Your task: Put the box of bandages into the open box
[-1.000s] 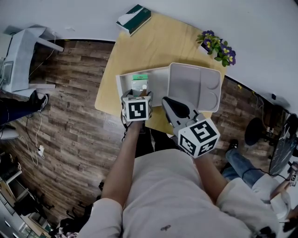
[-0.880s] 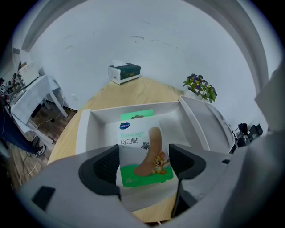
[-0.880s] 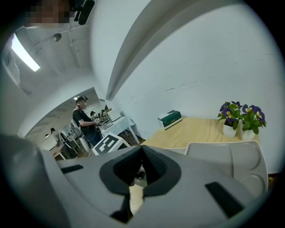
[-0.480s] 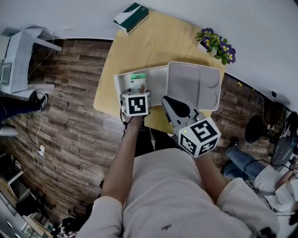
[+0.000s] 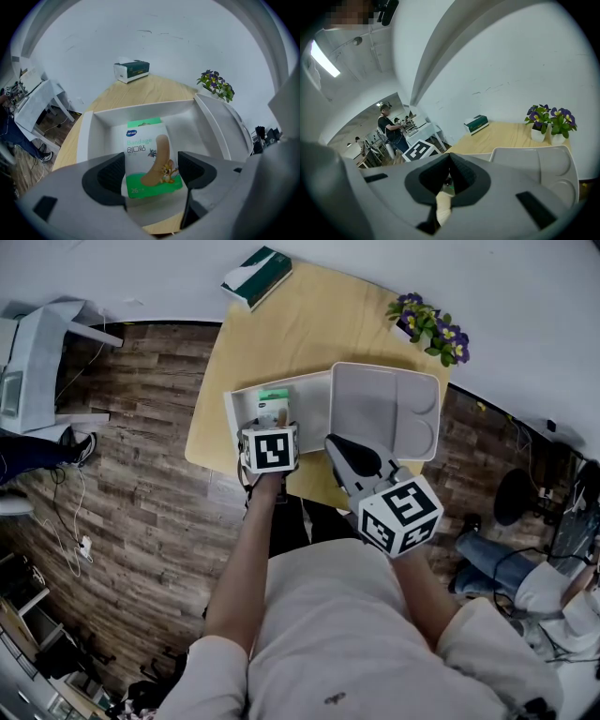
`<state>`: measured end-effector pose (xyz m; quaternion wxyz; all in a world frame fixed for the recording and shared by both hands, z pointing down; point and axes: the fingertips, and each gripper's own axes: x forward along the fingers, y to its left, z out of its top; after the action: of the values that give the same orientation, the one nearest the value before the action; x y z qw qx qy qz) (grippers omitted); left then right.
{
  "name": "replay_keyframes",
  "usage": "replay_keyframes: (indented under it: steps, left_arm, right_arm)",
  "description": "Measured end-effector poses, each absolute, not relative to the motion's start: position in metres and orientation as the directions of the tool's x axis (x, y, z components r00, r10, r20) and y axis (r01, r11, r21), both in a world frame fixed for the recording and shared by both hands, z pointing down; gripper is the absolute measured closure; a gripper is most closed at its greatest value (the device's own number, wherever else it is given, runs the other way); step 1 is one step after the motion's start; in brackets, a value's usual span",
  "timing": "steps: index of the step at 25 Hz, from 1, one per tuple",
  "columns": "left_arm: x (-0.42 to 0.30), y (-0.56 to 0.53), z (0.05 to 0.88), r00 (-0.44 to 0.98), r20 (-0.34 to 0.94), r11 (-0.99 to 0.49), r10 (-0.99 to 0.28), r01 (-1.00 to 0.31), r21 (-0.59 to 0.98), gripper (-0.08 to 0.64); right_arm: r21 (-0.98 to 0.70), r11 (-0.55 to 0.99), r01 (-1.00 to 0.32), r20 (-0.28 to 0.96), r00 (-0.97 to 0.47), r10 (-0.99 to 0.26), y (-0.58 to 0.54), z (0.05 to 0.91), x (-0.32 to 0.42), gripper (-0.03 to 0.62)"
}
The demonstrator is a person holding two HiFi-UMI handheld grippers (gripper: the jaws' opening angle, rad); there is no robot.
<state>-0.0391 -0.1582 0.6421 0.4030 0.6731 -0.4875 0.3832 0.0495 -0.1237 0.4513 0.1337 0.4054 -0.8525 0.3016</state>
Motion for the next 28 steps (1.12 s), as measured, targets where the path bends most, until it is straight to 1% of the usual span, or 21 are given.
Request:
replay_keyframes:
  steps: [17,28]
  left_arm:
    - [-0.048,-0.156,0.639,0.194,0.902,-0.183,-0.387,-0.974,0.132,0.213]
    - [-0.056,-0.143,0.623,0.18,0.881,-0.178,-0.437,-0.978,0.111,0.213]
  right_arm:
    - [-0.404,0.506,-0.762,0.465,-0.647,-0.604,-0.117,0.449,0.055,0.588]
    - [-0.398,0.539,-0.742,0.438,-0.67,-0.599,-0.109,0.441,0.053,0.588]
